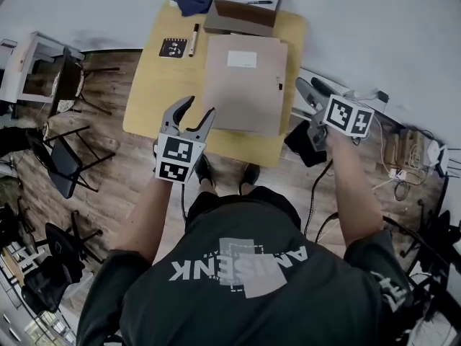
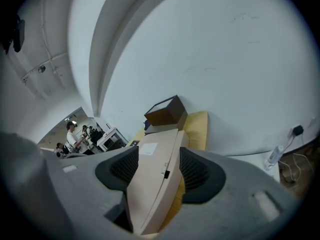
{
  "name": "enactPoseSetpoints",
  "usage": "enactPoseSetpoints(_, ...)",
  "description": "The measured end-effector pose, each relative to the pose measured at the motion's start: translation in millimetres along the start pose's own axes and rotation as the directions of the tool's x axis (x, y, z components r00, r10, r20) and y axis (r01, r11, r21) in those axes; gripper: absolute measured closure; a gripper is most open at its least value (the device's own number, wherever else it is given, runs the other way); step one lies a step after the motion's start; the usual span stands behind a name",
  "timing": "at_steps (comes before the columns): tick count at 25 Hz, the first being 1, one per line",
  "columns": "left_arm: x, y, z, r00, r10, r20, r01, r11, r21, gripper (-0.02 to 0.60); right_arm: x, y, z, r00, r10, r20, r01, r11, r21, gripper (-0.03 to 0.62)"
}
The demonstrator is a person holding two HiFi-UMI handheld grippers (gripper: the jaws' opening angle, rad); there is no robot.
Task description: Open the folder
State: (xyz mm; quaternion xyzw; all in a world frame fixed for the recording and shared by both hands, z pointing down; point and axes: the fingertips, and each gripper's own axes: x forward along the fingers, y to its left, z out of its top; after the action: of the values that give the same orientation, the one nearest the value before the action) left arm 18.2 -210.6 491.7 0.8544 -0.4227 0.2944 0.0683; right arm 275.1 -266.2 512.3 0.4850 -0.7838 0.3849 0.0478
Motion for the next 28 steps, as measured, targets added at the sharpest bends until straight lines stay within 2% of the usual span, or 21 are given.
enactPoseSetpoints(5, 15.4, -17.9, -31.1, 0.997, -0.006, -0.079, 0.012, 0.997, 0.070, 0.373, 27.4, -16.1, -32.6, 0.996, 0.015, -0.086, -0.012, 0.999, 0.038, 0.352)
enactPoseSetpoints(11, 32.8, -40.7, -59.9, 0.984, -0.062, -0.167, 0.076, 0.994, 0.077, 0.367, 49.6, -31.0, -72.8, 0.979, 0.034, -0.200, -0.018, 0.997, 0.080, 0.352)
enactPoseSetpoints(14, 40.6, -47.5, -67.0, 0.978, -0.064, -0.197, 0.090, 0.988, 0.124, 0.359, 57.1, -35.1, -85.7, 0.972, 0.053, -0.227, -0.026, 0.992, 0.119, 0.352)
enactPoseSetpoints(19, 51.8, -60.5, -83.2, 0.969, -0.066, -0.237, 0.122, 0.966, 0.226, 0.359, 64.8, -45.8, -96.9, 0.968, 0.070, -0.240, -0.025, 0.982, 0.185, 0.352)
enactPoseSetpoints(23, 52.6, -70.5, -90.8, 0.962, -0.076, -0.261, 0.150, 0.950, 0.275, 0.359, 68.4, -49.1, -99.5, 0.965, 0.074, -0.250, -0.024, 0.980, 0.198, 0.352)
enactPoseSetpoints(28, 53.1, -73.3, -98.8, 0.956, -0.043, -0.291, 0.150, 0.922, 0.358, 0.359, 69.3, -47.5, -101.2, 0.965, 0.087, -0.249, -0.029, 0.973, 0.229, 0.352)
